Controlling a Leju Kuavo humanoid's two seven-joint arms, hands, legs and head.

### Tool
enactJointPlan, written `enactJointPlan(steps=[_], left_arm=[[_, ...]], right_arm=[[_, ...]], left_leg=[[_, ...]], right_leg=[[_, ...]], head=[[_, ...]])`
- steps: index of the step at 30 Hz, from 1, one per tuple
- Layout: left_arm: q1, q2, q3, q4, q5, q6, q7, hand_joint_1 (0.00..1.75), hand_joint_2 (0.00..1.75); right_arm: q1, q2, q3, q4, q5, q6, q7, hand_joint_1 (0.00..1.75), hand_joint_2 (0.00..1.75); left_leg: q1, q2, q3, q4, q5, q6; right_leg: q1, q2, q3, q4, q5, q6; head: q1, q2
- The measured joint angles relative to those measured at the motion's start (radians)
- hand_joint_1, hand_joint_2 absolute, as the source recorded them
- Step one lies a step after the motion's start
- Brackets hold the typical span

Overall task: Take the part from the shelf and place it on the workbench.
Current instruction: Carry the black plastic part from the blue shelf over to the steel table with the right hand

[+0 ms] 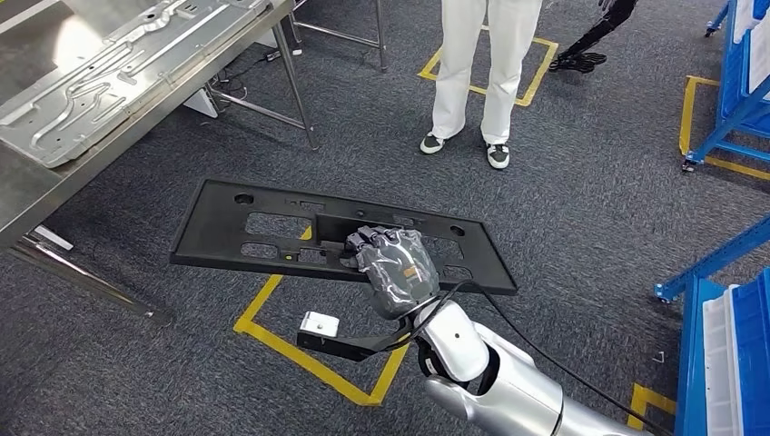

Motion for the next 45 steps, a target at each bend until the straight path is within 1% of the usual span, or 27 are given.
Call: enactJointPlan(steps=[2, 4, 6, 7, 8, 11, 13, 15, 17, 19, 21, 22, 23, 24, 26, 28, 29, 31, 33, 36, 37, 38, 39, 41, 42, 43, 45], left_arm=[[0.011, 0.0, 0.0, 0.0, 0.001, 0.0, 0.0, 0.0, 1.75], [0.017, 0.0, 0.0, 0.0, 0.001, 0.0, 0.0, 0.0, 1.75], [0.017, 0.0, 0.0, 0.0, 0.001, 0.0, -0.001, 0.0, 1.75], [0.017, 0.0, 0.0, 0.0, 0.001, -0.001, -0.002, 0.0, 1.75], [0.017, 0.0, 0.0, 0.0, 0.001, -0.001, -0.002, 0.0, 1.75], [0.018, 0.003, 0.001, 0.0, 0.001, -0.002, -0.002, 0.0, 1.75], [0.021, 0.008, 0.002, 0.001, 0.0, -0.002, -0.002, 0.0, 1.75], [0.029, 0.009, 0.002, 0.001, 0.0, -0.002, -0.002, 0.0, 1.75], [0.035, 0.007, 0.002, 0.001, 0.0, -0.002, -0.002, 0.0, 1.75], [0.034, 0.006, 0.002, 0.001, 0.0, -0.002, -0.002, 0.0, 1.75], [0.029, 0.006, 0.002, 0.001, 0.0, -0.003, -0.003, 0.0, 1.75], [0.027, 0.006, 0.002, 0.001, 0.0, -0.003, -0.003, 0.0, 1.75], [0.026, 0.005, 0.002, 0.001, 0.0, -0.003, -0.003, 0.0, 1.75], [0.026, 0.005, 0.002, 0.001, 0.001, -0.003, -0.003, 0.0, 1.75], [0.024, 0.005, 0.002, 0.001, 0.002, -0.003, -0.002, 0.0, 1.75], [0.017, 0.008, 0.003, 0.001, 0.003, -0.003, -0.003, 0.0, 1.75], [0.013, 0.009, 0.004, 0.001, 0.005, -0.004, -0.002, 0.0, 1.75], [0.007, 0.009, 0.005, 0.001, 0.012, -0.007, -0.002, 0.0, 1.75], [0.01, 0.007, 0.006, 0.001, 0.017, -0.012, 0.0, 0.0, 1.75], [0.012, 0.006, 0.006, 0.001, 0.019, -0.02, 0.001, 0.0, 1.75], [0.012, 0.005, 0.006, 0.001, 0.019, -0.02, 0.002, 0.0, 1.75], [0.012, 0.005, 0.006, 0.001, 0.018, -0.021, 0.002, 0.0, 1.75], [0.012, 0.005, 0.006, 0.001, 0.017, -0.021, 0.002, 0.0, 1.75], [0.012, 0.005, 0.006, 0.001, 0.015, -0.02, 0.002, 0.0, 1.75], [0.01, 0.006, 0.006, 0.001, 0.015, -0.02, 0.002, 0.0, 1.75], [0.009, 0.007, 0.007, 0.001, 0.014, -0.02, 0.002, 0.0, 1.75], [0.008, 0.009, 0.007, 0.001, 0.014, -0.02, 0.002, 0.0, 1.75]], right_arm=[[0.002, 0.001, 0.0, 0.0, 0.0, -0.001, -0.001, 1.75, 1.75], [0.002, 0.001, 0.0, 0.0, -0.001, -0.002, -0.001, 1.75, 1.75], [0.003, -0.001, 0.0, 0.001, -0.001, -0.003, -0.001, 1.75, 1.75], [0.003, -0.001, 0.0, 0.001, -0.001, -0.003, -0.001, 1.75, 1.75], [0.004, -0.001, 0.0, 0.001, -0.002, -0.003, -0.001, 1.75, 1.75], [0.0, 0.001, 0.001, 0.001, -0.006, -0.004, -0.005, 1.75, 1.75], [-0.004, 0.006, 0.0, 0.0, -0.015, -0.006, -0.011, 1.75, 1.75], [-0.006, 0.008, 0.001, 0.0, -0.022, -0.007, -0.016, 1.75, 1.75], [-0.005, 0.007, 0.001, 0.0, -0.027, -0.007, -0.018, 1.75, 1.75], [-0.006, 0.007, 0.0, 0.0, -0.029, -0.007, -0.017, 1.75, 1.75], [-0.006, 0.007, 0.001, 0.0, -0.029, -0.006, -0.018, 1.75, 1.75], [-0.005, 0.007, 0.001, 0.0, -0.029, -0.006, -0.018, 1.75, 1.75], [-0.005, 0.007, 0.001, 0.0, -0.029, -0.006, -0.019, 1.75, 1.75], [-0.005, 0.007, 0.001, 0.0, -0.029, -0.005, -0.02, 1.75, 1.75], [-0.007, 0.009, 0.0, -0.001, -0.028, -0.005, -0.02, 1.75, 1.75], [-0.01, 0.012, 0.0, -0.002, -0.028, -0.005, -0.02, 1.75, 1.75], [-0.012, 0.014, 0.0, -0.002, -0.027, -0.005, -0.021, 1.75, 1.75], [-0.014, 0.018, 0.0, -0.002, -0.026, -0.005, -0.023, 1.75, 1.75], [-0.015, 0.021, 0.0, -0.004, -0.025, -0.005, -0.024, 1.75, 1.75], [-0.017, 0.021, 0.0, -0.006, -0.024, -0.005, -0.024, 1.75, 1.75], [-0.016, 0.021, 0.0, -0.006, -0.024, -0.005, -0.024, 1.75, 1.75], [-0.016, 0.022, 0.0, -0.006, -0.024, -0.005, -0.025, 1.75, 1.75], [-0.016, 0.022, 0.001, -0.006, -0.024, -0.005, -0.025, 1.75, 1.75], [-0.016, 0.023, 0.001, -0.007, -0.025, -0.005, -0.025, 1.75, 1.75], [-0.017, 0.024, 0.001, -0.007, -0.025, -0.005, -0.026, 1.75, 1.75], [-0.018, 0.027, 0.001, -0.008, -0.025, -0.005, -0.026, 1.75, 1.75], [-0.02, 0.032, 0.0, -0.009, -0.025, -0.005, -0.027, 1.75, 1.75]], left_leg=[[0.013, -0.019, 0.002, -0.017, 0.019, 0.002], [0.027, -0.038, 0.005, -0.024, 0.029, 0.005], [0.039, -0.061, 0.004, -0.022, 0.031, 0.005], [0.045, -0.075, 0.004, -0.021, 0.031, 0.004], [0.051, -0.087, 0.003, -0.018, 0.031, 0.001], [0.069, -0.121, -0.006, 0.009, 0.016, -0.023], [0.07, -0.136, -0.013, 0.034, 0.001, -0.039], [0.071, -0.142, -0.013, 0.037, -0.005, -0.044], [0.068, -0.124, -0.022, 0.057, -0.024, -0.045], [0.063, -0.092, -0.068, 0.165, -0.076, -0.038], [0.06, -0.076, -0.134, 0.306, -0.13, -0.032], [0.057, -0.073, -0.156, 0.347, -0.139, -0.031], [0.054, -0.072, -0.161, 0.349, -0.133, -0.028], [0.049, -0.071, -0.147, 0.318, -0.115, -0.022], [0.032, -0.067, -0.065, 0.172, -0.063, 0.003], [0.013, -0.06, 0.009, 0.051, -0.03, 0.026], [0.006, -0.057, 0.025, 0.026, -0.024, 0.033], [0.006, -0.057, 0.035, 0.008, -0.013, 0.036], [0.016, -0.057, 0.054, -0.016, 0.005, 0.033], [0.03, -0.056, 0.066, -0.03, 0.017, 0.025], [0.034, -0.057, 0.066, -0.03, 0.018, 0.024], [0.038, -0.058, 0.066, -0.029, 0.017, 0.021], [0.043, -0.059, 0.067, -0.028, 0.016, 0.017], [0.053, -0.063, 0.067, -0.015, 0.006, 0.001], [0.054, -0.065, 0.063, -0.002, -0.004, -0.009], [0.055, -0.067, 0.059, 0.011, -0.013, -0.016], [0.053, -0.069, 0.054, 0.027, -0.025, -0.022]], right_leg=[[-0.001, 0.035, -0.016, 0.025, -0.01, 0.008], [-0.006, 0.096, -0.066, 0.13, -0.053, 0.021], [-0.009, 0.118, -0.124, 0.254, -0.101, 0.035], [-0.013, 0.119, -0.132, 0.279, -0.108, 0.041], [-0.017, 0.118, -0.117, 0.263, -0.101, 0.046], [-0.037, 0.126, 0.007, 0.082, -0.063, 0.061], [-0.045, 0.13, 0.047, 0.033, -0.065, 0.052], [-0.042, 0.126, 0.043, 0.041, -0.066, 0.032], [-0.04, 0.124, 0.044, 0.038, -0.068, 0.016], [-0.039, 0.12, 0.047, 0.035, -0.07, 0.005], [-0.035, 0.115, 0.049, 0.034, -0.07, 0.003], [-0.03, 0.114, 0.05, 0.034, -0.07, 0.003], [-0.025, 0.114, 0.05, 0.034, -0.07, 0.002], [-0.019, 0.113, 0.051, 0.034, -0.07, 0.001], [-0.012, 0.113, 0.057, 0.032, -0.068, -0.001], [-0.008, 0.112, 0.068, 0.028, -0.066, -0.001], [-0.009, 0.11, 0.071, 0.026, -0.065, 0.001], [-0.007, 0.109, 0.077, 0.021, -0.06, 0.007], [-0.003, 0.111, 0.072, 0.041, -0.077, 0.013], [-0.004, 0.114, 0.009, 0.208, -0.178, 0.026], [-0.006, 0.114, -0.011, 0.267, -0.205, 0.031], [-0.009, 0.113, -0.015, 0.294, -0.216, 0.036], [-0.012, 0.113, 0.0, 0.284, -0.21, 0.042], [-0.024, 0.114, 0.088, 0.162, -0.171, 0.057], [-0.03, 0.119, 0.131, 0.1, -0.159, 0.06], [-0.033, 0.122, 0.161, 0.057, -0.154, 0.057], [-0.033, 0.127, 0.175, 0.042, -0.161, 0.039]], head=[[-0.001, 0.0], [0.001, 0.0], [0.002, 0.0], [0.002, 0.0], [0.001, 0.0], [0.002, 0.0], [0.001, 0.0], [-0.007, 0.0], [-0.013, 0.0], [-0.017, 0.0], [-0.02, 0.0], [-0.021, 0.0], [-0.022, 0.0], [-0.022, 0.0], [-0.023, 0.0], [-0.023, 0.0], [-0.023, 0.0], [-0.024, 0.0], [-0.025, 0.0], [-0.024, 0.0], [-0.024, 0.0], [-0.024, 0.0], [-0.024, 0.0], [-0.024, 0.0], [-0.023, 0.0], [-0.023, 0.0], [-0.023, 0.0]])
